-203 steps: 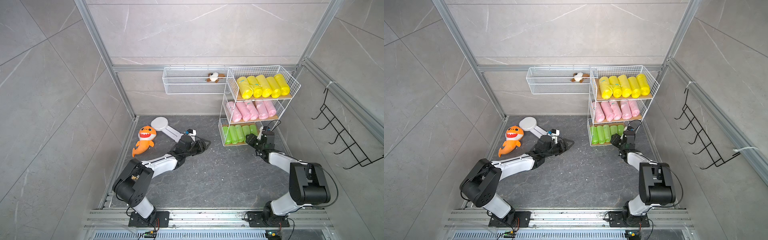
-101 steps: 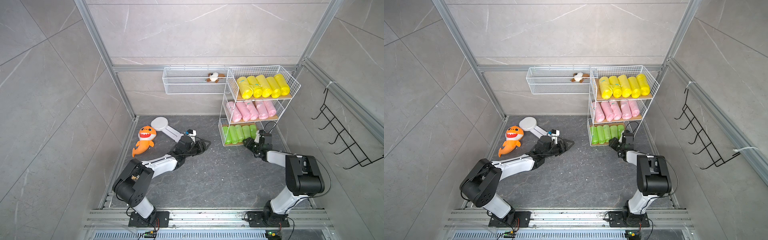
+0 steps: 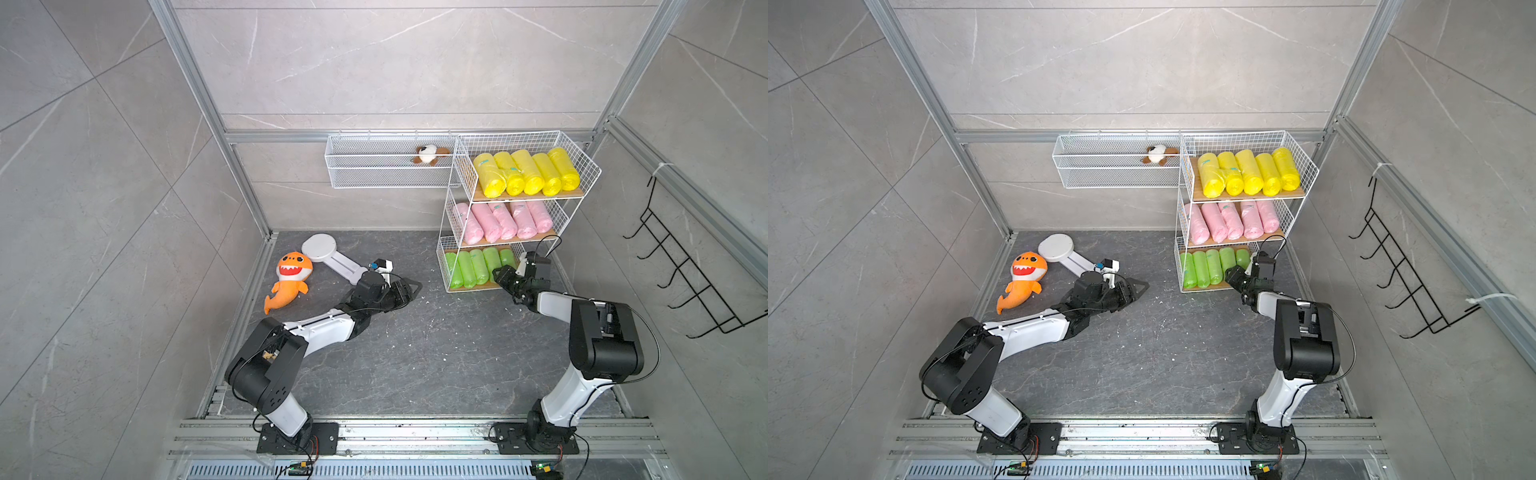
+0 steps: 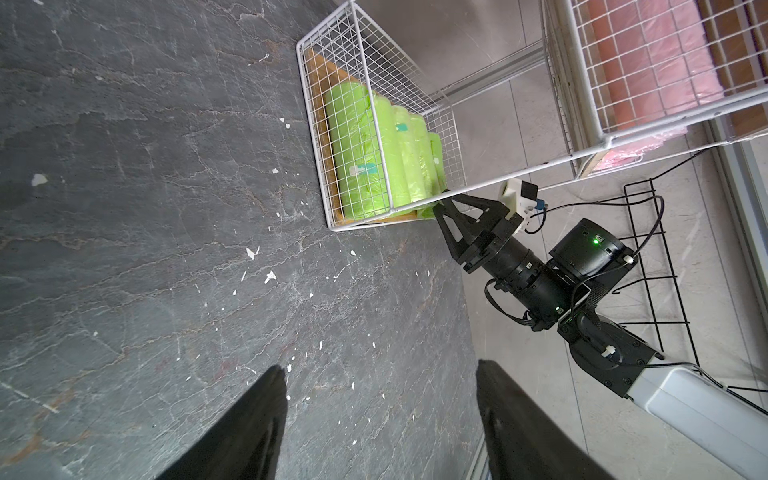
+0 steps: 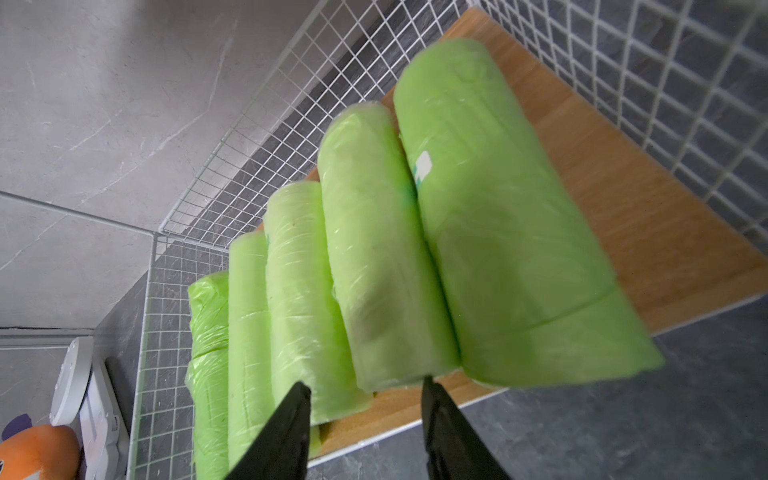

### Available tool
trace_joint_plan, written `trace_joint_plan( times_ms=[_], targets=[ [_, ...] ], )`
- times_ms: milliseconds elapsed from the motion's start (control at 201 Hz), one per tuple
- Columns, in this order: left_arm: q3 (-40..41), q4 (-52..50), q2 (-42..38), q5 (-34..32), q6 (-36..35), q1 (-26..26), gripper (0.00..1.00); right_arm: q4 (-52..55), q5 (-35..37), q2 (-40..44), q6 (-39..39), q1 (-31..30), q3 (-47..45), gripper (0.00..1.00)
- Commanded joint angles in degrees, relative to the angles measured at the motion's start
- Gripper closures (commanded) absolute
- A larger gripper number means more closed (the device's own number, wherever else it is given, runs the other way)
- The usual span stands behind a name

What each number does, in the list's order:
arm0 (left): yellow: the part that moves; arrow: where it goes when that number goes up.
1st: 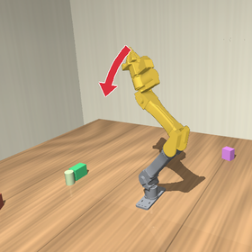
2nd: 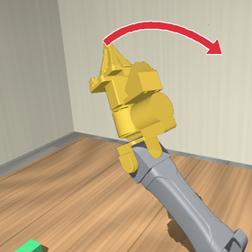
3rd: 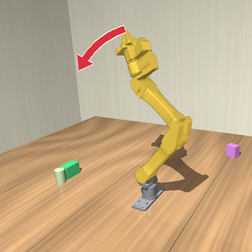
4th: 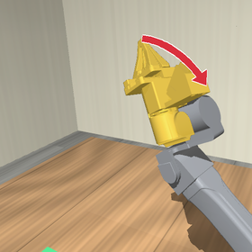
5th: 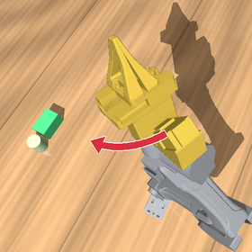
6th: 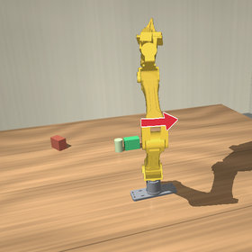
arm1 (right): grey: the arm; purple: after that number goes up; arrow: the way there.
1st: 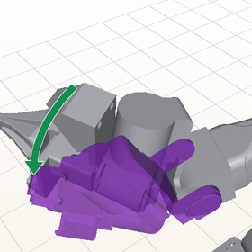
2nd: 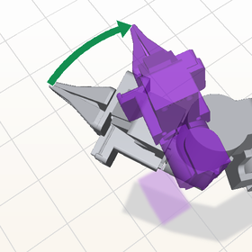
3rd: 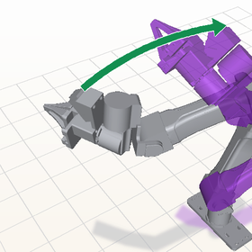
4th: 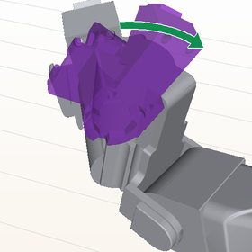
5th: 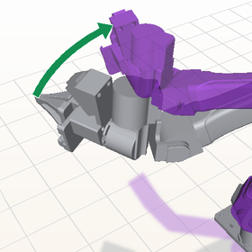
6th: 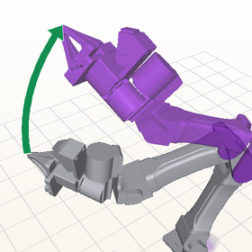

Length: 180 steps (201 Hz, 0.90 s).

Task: Sort the rolls of trash bags by color and place them on the shelf
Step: Place the roll of trash bags on the shelf, then reset both arms

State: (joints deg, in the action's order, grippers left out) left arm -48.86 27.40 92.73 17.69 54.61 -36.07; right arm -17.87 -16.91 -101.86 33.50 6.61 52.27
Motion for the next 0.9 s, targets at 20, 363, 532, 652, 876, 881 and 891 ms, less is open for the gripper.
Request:
trace_joint_plan(
  times_ms=[20,363,532,652,876,881,891],
  targets=[
    [-0.6,0.6,-0.4,0.1,-0.7,-0.3,0.25,-0.5,-0.8,4.4,0.5,0.1,-2.8,0.51],
    [-3.2,-9.9,-3.9,-12.3,-11.6,-0.1,0.25,9.4,4.1,28.5,-6.6,-0.2,-12.2,0.44],
    [-2.0,-14.3,-8.8,-26.8,-18.9,-0.1,0.23,18.8,10.4,40.7,-12.8,-1.5,-13.6,0.41],
    [0.2,-14.9,-12.3,-39.5,-23.2,0.4,0.20,26.9,20.0,46.5,-20.5,-7.1,-11.3,0.37],
    [7.2,-5.0,-17.2,-54.9,-34.3,3.7,0.05,31.3,36.4,51.3,-27.4,-16.9,-10.7,0.21],
    [7.4,-4.7,-17.3,-54.9,-34.5,3.9,0.04,31.2,36.6,51.3,-27.4,-16.9,-10.8,0.21],
    [7.8,-4.1,-17.5,-54.9,-34.9,4.2,0.04,31.2,36.9,51.4,-27.5,-16.9,-10.8,0.20]
  ],
)
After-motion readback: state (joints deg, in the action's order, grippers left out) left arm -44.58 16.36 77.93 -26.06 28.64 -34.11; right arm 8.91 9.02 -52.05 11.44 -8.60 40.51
